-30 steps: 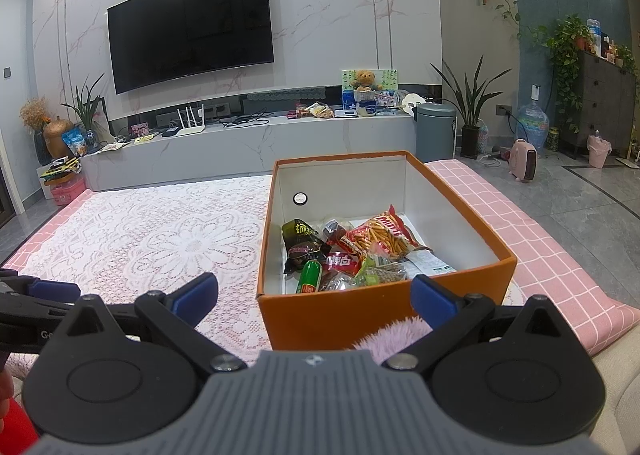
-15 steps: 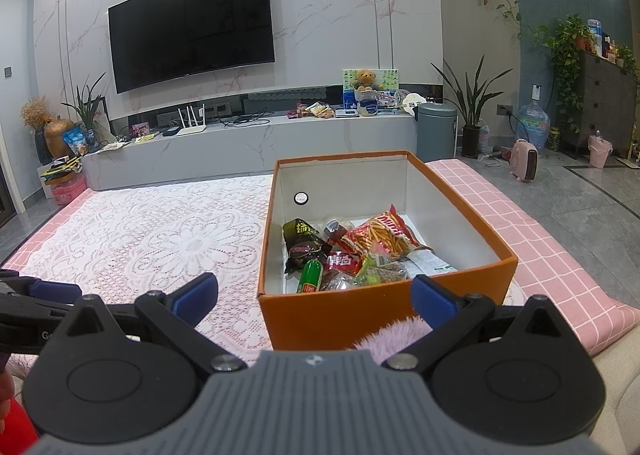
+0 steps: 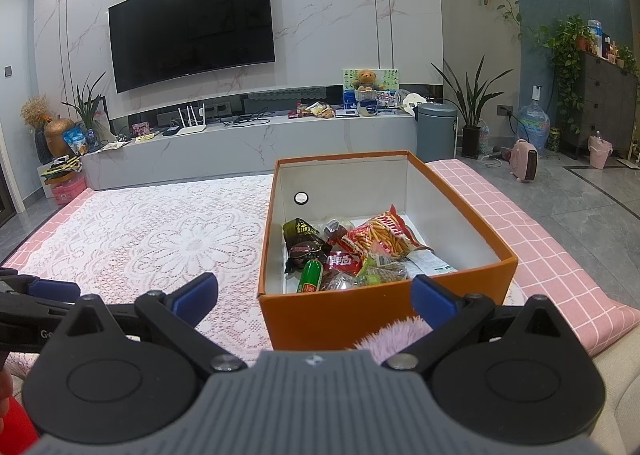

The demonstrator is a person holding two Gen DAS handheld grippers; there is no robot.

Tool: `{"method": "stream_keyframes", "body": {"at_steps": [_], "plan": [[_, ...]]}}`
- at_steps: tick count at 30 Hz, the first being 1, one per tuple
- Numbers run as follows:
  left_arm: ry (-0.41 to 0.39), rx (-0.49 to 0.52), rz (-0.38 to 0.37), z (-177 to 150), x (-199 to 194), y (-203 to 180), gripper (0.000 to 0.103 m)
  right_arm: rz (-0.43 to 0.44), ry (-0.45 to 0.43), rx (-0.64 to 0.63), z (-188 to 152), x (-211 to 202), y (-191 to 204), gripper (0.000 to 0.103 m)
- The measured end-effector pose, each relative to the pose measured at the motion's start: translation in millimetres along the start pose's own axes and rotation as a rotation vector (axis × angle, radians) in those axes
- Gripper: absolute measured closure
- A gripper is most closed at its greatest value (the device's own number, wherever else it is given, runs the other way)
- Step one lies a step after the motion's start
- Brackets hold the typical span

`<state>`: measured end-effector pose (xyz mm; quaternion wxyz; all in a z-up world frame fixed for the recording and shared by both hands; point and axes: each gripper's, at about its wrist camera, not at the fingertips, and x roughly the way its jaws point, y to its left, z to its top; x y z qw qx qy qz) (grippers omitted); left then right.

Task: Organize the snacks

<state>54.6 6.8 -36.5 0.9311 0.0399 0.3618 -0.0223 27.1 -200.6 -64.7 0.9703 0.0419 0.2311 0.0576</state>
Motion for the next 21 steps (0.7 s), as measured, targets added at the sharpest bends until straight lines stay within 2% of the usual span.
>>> {"method": "stream_keyframes", "body": {"at_steps": [21], "plan": [[-0.005,0.003,-0.012,1.1,-2.9,1.1,0.009,0.0,0.001,0.0,0.2,0.0,0.2,0.003]]}}
